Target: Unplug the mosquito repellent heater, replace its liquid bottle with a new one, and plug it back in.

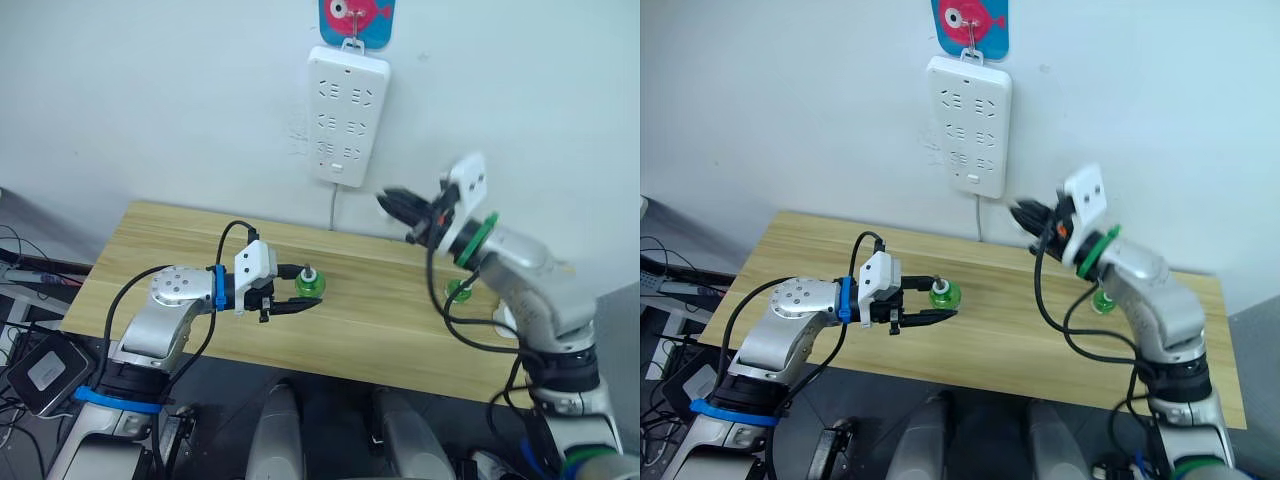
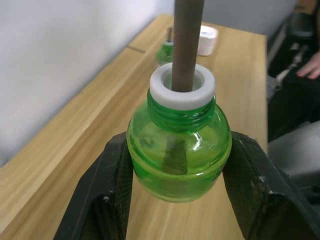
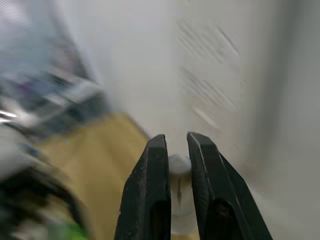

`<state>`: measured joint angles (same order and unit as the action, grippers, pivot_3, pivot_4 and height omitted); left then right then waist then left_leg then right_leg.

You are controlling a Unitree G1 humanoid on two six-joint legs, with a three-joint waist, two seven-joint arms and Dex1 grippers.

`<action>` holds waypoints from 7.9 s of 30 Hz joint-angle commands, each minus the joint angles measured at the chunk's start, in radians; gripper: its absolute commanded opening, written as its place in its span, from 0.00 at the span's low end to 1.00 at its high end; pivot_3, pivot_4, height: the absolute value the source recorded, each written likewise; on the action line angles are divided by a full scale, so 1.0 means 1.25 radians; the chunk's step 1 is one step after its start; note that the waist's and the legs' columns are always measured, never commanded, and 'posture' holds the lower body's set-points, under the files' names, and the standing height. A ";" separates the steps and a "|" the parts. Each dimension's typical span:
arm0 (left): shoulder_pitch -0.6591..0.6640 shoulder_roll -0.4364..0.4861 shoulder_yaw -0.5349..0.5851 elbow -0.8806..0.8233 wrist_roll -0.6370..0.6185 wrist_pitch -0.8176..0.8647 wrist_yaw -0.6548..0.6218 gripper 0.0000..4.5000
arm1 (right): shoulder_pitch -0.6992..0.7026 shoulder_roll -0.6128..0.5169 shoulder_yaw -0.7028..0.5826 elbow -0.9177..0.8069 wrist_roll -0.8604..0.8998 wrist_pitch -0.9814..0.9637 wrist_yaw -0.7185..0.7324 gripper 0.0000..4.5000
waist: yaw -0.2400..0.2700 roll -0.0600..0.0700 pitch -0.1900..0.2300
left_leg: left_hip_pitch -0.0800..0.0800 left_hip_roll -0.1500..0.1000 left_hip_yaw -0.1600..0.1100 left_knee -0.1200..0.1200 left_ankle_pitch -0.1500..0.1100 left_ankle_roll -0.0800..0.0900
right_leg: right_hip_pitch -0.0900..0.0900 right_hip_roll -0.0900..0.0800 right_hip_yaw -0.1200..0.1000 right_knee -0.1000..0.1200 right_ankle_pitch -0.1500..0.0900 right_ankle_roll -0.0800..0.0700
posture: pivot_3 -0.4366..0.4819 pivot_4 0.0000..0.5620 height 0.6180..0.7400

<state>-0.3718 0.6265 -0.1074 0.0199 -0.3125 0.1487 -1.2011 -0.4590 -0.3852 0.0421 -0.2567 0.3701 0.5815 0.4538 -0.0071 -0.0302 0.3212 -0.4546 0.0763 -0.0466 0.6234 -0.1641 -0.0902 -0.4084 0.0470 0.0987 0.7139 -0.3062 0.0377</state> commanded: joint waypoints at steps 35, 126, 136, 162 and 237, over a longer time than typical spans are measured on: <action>0.021 0.087 0.037 -0.174 -0.093 0.166 0.003 0.49 | 0.195 0.162 -0.023 0.286 -0.247 -0.525 -0.187 0.85 | 0.000 0.012 0.019 | 0.002 0.001 0.003 -0.009 0.000 0.000 | -0.003 0.001 0.002 0.000 -0.004 -0.004 | 0.55 0.68 1.00; -0.081 -0.355 0.009 -0.140 -0.036 -0.007 0.411 0.50 | -0.039 0.178 -0.185 -0.025 1.140 0.162 -0.605 0.19 | -0.017 0.000 0.001 | 0.002 0.000 -0.004 -0.009 0.005 -0.007 | -0.001 0.001 -0.004 0.003 -0.001 -0.008 | 0.51 0.45 1.00; -0.098 -0.359 0.012 -0.130 -0.036 0.004 0.423 0.50 | -0.040 0.111 -0.148 -0.034 1.126 0.187 -0.580 0.50 | -0.017 0.000 0.001 | 0.002 0.000 -0.004 -0.009 0.005 -0.007 | -0.001 0.001 -0.004 0.003 -0.001 -0.008 | 0.51 0.47 1.00; 0.040 -0.293 0.027 -0.257 -0.148 0.132 0.382 0.50 | 0.046 -0.650 -0.005 0.252 0.409 0.475 -0.027 0.99 | -0.023 0.000 0.001 | 0.003 0.000 -0.001 -0.007 0.005 -0.006 | 0.000 0.001 0.000 0.001 -0.003 -0.003 | 0.46 0.53 1.00; -0.087 -0.266 -0.031 -0.212 -0.411 0.442 0.203 0.50 | -0.492 -0.687 0.244 0.573 1.093 0.826 0.331 0.65 | -0.019 0.005 0.010 | -0.002 -0.001 0.000 -0.010 0.002 -0.002 | -0.001 0.000 0.001 -0.011 -0.002 -0.003 | 0.45 0.58 1.00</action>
<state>-0.4722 0.3088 -0.1373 -0.2284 -0.8261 0.7251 -0.9325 -1.0536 -1.2190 0.3471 0.4585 1.6571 1.6064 0.9074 -0.0310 -0.0234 0.3341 -0.4575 0.0750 -0.0464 0.6103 -0.1614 -0.0921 -0.4093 0.0471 0.0994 0.6993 -0.3086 0.0333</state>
